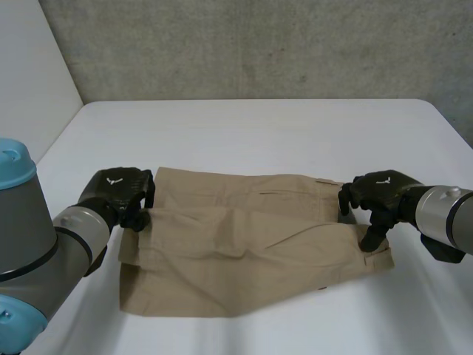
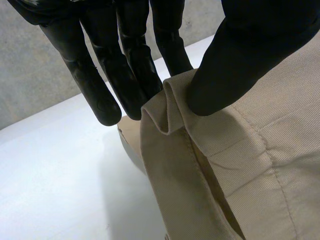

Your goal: Fold the shorts.

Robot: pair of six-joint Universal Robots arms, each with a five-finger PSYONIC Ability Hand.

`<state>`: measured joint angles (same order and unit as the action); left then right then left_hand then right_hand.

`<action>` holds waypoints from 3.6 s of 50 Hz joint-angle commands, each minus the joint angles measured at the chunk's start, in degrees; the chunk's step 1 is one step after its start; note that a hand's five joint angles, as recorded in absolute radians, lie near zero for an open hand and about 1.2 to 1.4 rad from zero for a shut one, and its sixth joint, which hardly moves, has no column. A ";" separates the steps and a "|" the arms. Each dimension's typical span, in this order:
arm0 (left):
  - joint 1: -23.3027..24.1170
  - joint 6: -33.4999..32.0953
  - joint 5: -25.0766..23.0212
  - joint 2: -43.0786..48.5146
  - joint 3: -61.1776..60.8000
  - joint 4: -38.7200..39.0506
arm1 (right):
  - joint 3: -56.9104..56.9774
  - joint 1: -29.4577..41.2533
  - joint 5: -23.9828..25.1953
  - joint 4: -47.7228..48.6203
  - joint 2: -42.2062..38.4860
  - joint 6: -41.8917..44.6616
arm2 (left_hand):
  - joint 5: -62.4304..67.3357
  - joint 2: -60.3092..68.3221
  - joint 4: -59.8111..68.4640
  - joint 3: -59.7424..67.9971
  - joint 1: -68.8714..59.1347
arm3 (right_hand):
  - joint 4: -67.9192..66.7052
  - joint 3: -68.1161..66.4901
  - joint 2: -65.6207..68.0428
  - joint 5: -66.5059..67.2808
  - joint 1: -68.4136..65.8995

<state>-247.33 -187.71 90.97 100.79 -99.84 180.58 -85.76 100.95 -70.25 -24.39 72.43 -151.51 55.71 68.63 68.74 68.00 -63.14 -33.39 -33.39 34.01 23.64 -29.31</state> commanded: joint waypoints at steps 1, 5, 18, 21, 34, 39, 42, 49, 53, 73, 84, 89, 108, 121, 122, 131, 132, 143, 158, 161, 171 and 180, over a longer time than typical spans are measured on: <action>-0.17 -0.03 -0.09 0.19 -0.35 -0.05 | 0.07 0.22 1.17 0.22 -3.34 0.08 | 14.29 11.37 11.26 12.00 -16.86 | -20.31 -20.31 19.70 20.07 -24.40; -0.43 -0.38 -0.26 0.54 -0.18 0.21 | 1.29 0.65 1.08 1.01 -4.74 0.25 | 14.29 11.37 11.26 12.00 -16.86 | -46.55 -46.55 45.94 46.31 -50.64; -0.70 -3.45 2.45 4.50 21.07 10.13 | 13.33 5.39 -6.20 23.05 -3.52 1.05 | 14.29 11.37 11.26 12.00 -16.86 | -46.61 -46.61 45.99 46.36 -50.69; -0.52 -3.63 6.13 4.59 30.02 14.86 | 17.28 8.03 -11.46 33.83 -2.82 0.96 | 14.29 11.37 11.26 12.00 -16.86 | -46.61 -46.61 45.99 46.36 -50.69; -0.17 -2.93 11.07 -3.41 31.48 32.47 | 18.09 10.76 -15.18 54.37 1.58 0.96 | 14.29 11.37 11.26 12.00 -16.86 | -46.61 -46.61 45.99 46.36 -50.69; -0.26 -2.23 10.90 -4.11 22.34 30.27 | 15.81 10.85 -14.12 49.19 -0.09 0.96 | 14.29 11.37 11.26 12.00 -16.86 | -46.61 -46.61 45.99 46.36 -50.69; -0.35 -0.73 10.63 -4.38 15.22 29.39 | 13.43 10.59 -12.19 47.86 -1.85 0.96 | 14.29 11.37 11.26 12.00 -16.86 | -46.61 -46.61 45.99 46.36 -50.69; -0.08 1.38 10.19 -2.27 -1.48 29.48 | 5.53 10.76 -7.45 44.88 -8.78 2.01 | 14.29 11.37 11.26 12.00 -16.86 | -46.61 -46.61 45.99 46.36 -50.69; 0.71 1.38 10.11 5.27 -6.59 29.04 | 2.62 10.94 -7.79 43.12 -14.32 4.64 | 14.29 11.37 11.26 12.00 -16.86 | -46.61 -46.61 45.99 46.36 -50.69; 3.25 0.85 9.76 -8.49 -10.11 7.44 | -4.76 10.15 -9.82 26.17 -4.23 8.87 | 14.29 11.37 11.26 12.00 -16.86 | -46.61 -46.61 45.99 46.36 -50.69; 2.73 -5.12 4.67 -24.31 -7.57 -10.85 | -3.89 9.80 -10.43 3.15 5.43 15.01 | 14.29 11.37 11.26 12.00 -16.86 | -46.61 -46.61 45.99 46.36 -50.69; 1.51 -4.95 -2.62 -33.27 -4.14 -19.63 | -5.12 6.72 -9.55 -11.28 13.52 21.87 | 14.29 11.37 11.26 12.00 -16.86 | -46.61 -46.61 45.99 46.36 -50.69; -7.56 -5.56 -9.76 -11.36 -1.51 -7.81 | -1.79 5.49 -7.44 -1.55 1.60 20.48 | 14.29 11.37 11.26 12.00 -16.86 | -46.61 -46.61 45.99 46.36 -50.69; -2.38 -5.83 0.61 19.16 25.03 -1.02 | 9.47 7.33 -13.86 13.75 -11.07 12.21 | 14.29 11.37 11.26 12.00 -16.86 | -46.61 -46.61 45.99 46.36 -50.69; -2.11 -5.92 1.31 20.74 26.70 -0.93 | 9.82 7.86 -14.12 14.89 -11.77 12.21 | 14.29 11.37 11.26 12.00 -16.86 | -46.61 -46.61 45.99 46.36 -50.69; -1.14 -10.04 2.55 34.19 38.66 5.82 | 12.89 10.06 -15.08 26.57 -19.77 12.47 | 14.29 11.37 11.26 12.00 -16.86 | -46.61 -46.61 45.99 46.36 -50.69; -1.05 -10.66 2.55 34.82 39.02 6.62 | 13.25 10.15 -15.35 27.38 -20.48 12.38 | 14.29 11.37 11.26 12.00 -16.86 | -46.61 -46.61 45.99 46.36 -50.69; -0.08 -17.60 3.07 39.83 40.08 21.02 | 14.39 12.08 -16.06 34.23 -25.14 12.03 | 14.29 11.37 11.26 12.00 -16.86 | -46.61 -46.61 45.99 46.36 -50.69; 3.34 -19.19 3.25 28.52 29.73 25.09 | 9.39 11.73 -23.53 42.94 -12.51 0.27 | -52.80 -55.73 -55.83 -55.10 50.23 | 23.39 23.39 -24.01 -23.64 19.31; 3.43 -19.10 3.34 25.08 26.90 24.91 | 7.98 11.73 -22.83 41.28 -9.68 -0.45 | -52.63 -55.56 -55.67 -54.93 50.06 | 23.39 23.39 -24.01 -23.64 19.31; 4.22 -9.27 2.37 10.22 9.68 17.10 | 1.75 7.69 -11.93 22.30 -3.09 -1.59 | -50.61 -53.54 -53.65 -52.91 48.04 | 8.01 8.01 -8.62 -8.25 3.92; 4.57 -3.81 -1.14 10.21 2.20 13.66 | -8.18 3.38 -4.55 18.33 -0.97 -5.11 | -45.91 -48.84 -48.94 -48.20 43.34 | -3.60 -3.60 2.99 3.36 -7.69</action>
<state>-242.76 -193.30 91.42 109.81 -94.65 195.27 -88.11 106.55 -78.51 -5.41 70.84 -155.16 4.80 14.77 14.59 14.73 -14.90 -29.84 -29.84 29.94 18.76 -25.57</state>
